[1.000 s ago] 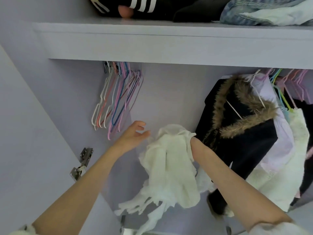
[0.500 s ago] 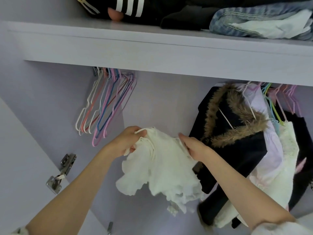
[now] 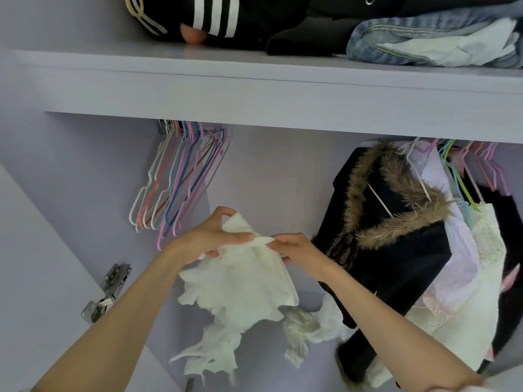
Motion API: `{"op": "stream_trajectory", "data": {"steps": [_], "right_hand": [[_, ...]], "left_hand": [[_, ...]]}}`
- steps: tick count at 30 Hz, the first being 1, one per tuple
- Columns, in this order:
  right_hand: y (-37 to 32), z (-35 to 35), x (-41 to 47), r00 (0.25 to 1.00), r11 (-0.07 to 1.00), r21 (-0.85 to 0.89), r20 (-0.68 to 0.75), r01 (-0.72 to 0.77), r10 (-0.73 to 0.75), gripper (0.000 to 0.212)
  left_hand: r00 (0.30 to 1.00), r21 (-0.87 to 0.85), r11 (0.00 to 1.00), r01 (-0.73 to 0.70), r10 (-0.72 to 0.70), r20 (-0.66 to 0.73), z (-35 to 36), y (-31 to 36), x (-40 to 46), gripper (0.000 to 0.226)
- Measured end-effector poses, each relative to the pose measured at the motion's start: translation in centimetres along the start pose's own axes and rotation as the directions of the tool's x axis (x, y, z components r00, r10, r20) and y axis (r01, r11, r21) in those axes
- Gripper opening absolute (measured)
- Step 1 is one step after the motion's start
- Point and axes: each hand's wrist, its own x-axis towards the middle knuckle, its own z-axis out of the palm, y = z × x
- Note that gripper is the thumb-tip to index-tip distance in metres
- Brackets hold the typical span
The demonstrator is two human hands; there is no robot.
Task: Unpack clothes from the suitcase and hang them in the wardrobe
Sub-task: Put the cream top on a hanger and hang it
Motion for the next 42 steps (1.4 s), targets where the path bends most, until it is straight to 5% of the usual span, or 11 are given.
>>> {"op": "stream_trajectory", "data": {"steps": [2, 5, 9, 15, 21, 25, 28, 31, 36, 39, 42], "right_hand": [[-0.5, 0.2, 0.1, 1.000, 0.998, -0.061, 0.013, 0.024, -0.023, 0.018], [-1.2, 1.1, 0.3, 0.994, 0.975, -0.195, 0.008, 0.104, -0.105, 0.021], [-1.6, 1.5, 0.2, 0.990, 0.965, -0.221, 0.041, 0.141, -0.135, 0.022], [-1.2, 1.2, 0.2, 0.996, 0.954, -0.298, 0.085, -0.003, 0.030, 0.042], [1.2, 1.1, 1.7, 0.999, 0.639, -0.769, -0.033, -0.011, -0.022, 0.027], [3.1, 0.2, 2.8, 0.935, 0.795, -0.553, -0.351, -0.250, 0.050, 0.032], [2.9, 0.7, 3.3, 0.877, 0.902, -0.250, -0.426, -0.352, 0.224, 0.024], [2.4, 1.5, 3.5, 0.884, 0.944, 0.005, -0.352, -0.329, 0.309, 0.025], [-0.6, 2.1, 2.8, 0.953, 0.979, 0.062, -0.222, -0.196, 0.205, 0.019], [-2.6, 3.2, 2.9, 0.985, 0.990, -0.016, -0.105, -0.138, 0.135, 0.014], [-4.2, 4.6, 3.0, 0.995, 0.996, -0.046, -0.070, -0.081, 0.078, 0.012]], "left_hand": [[1.000, 0.200, 0.980, -0.023, 0.027, -0.016, -0.3, -1.0, 0.0, 0.052], [0.983, 0.393, 0.910, -0.132, 0.171, -0.065, -0.2, -1.7, 0.2, 0.024], [0.987, 0.271, 0.952, -0.142, 0.159, -0.040, -1.1, -2.7, -0.7, 0.020], [0.976, 0.022, 0.989, -0.143, 0.145, -0.166, -2.0, -3.1, -1.9, 0.015], [0.973, 0.001, 0.989, -0.145, 0.143, -0.184, -2.1, -2.4, -2.3, 0.025], [0.970, -0.032, 0.996, -0.088, 0.078, -0.231, -2.8, -3.1, -2.2, 0.032], [0.964, -0.009, 1.000, 0.015, -0.017, -0.264, -2.9, -4.6, -1.9, 0.028], [0.968, 0.107, 0.990, 0.087, -0.059, -0.243, -2.2, -5.7, -1.9, 0.022], [0.969, 0.349, 0.914, 0.207, -0.143, -0.202, -1.8, -7.2, -1.8, 0.048], [0.994, 0.347, 0.933, 0.095, -0.067, -0.091, -0.3, -6.7, -1.2, 0.064], [0.974, 0.250, 0.961, -0.115, 0.158, -0.161, 1.6, -5.5, -0.3, 0.053]]}}
